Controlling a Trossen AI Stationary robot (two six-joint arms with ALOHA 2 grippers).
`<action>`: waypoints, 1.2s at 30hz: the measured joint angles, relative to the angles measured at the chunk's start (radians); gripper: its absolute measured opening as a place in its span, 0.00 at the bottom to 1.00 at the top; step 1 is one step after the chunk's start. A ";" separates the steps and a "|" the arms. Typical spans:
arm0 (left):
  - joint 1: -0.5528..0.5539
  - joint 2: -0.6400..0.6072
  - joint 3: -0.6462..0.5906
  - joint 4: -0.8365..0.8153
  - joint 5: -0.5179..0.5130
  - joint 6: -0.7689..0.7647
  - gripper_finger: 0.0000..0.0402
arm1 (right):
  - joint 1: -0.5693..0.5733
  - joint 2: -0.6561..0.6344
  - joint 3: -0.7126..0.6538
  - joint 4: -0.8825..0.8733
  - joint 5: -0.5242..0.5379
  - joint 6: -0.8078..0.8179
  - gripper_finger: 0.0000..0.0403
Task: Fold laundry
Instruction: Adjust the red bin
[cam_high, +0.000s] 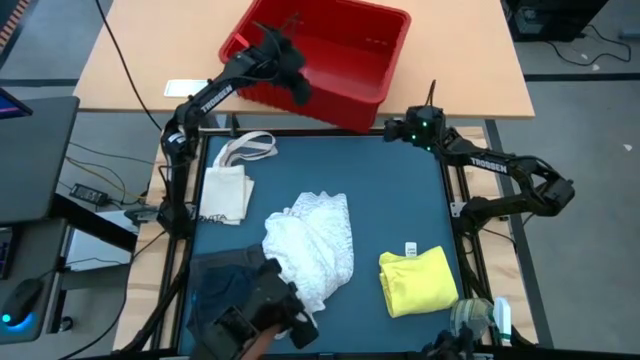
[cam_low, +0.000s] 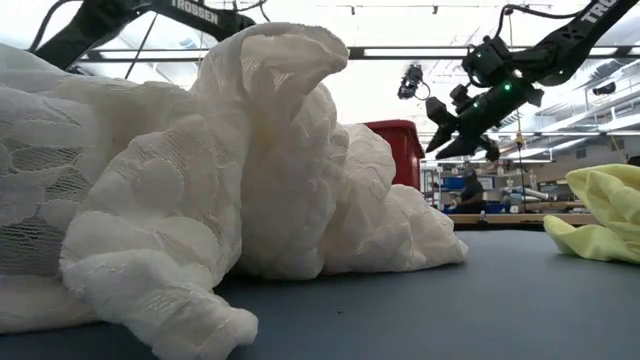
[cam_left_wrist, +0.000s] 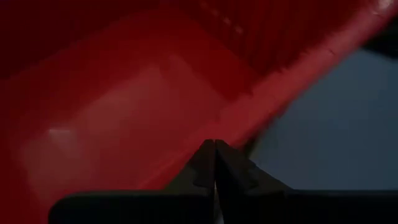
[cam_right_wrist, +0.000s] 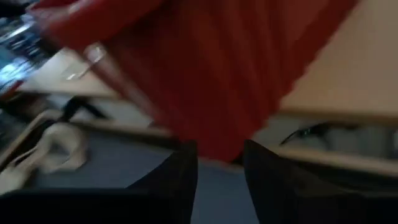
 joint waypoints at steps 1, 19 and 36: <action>0.009 0.003 -0.001 0.010 0.006 -0.023 0.03 | -0.016 0.000 0.000 0.011 0.018 -0.012 0.33; -0.060 -0.035 -0.121 -0.383 0.226 0.047 0.03 | 0.065 0.000 0.000 -0.116 -0.301 0.059 0.15; -0.223 -0.444 -0.726 -0.165 0.233 -0.041 0.03 | 0.101 0.000 0.000 0.047 0.021 0.110 0.02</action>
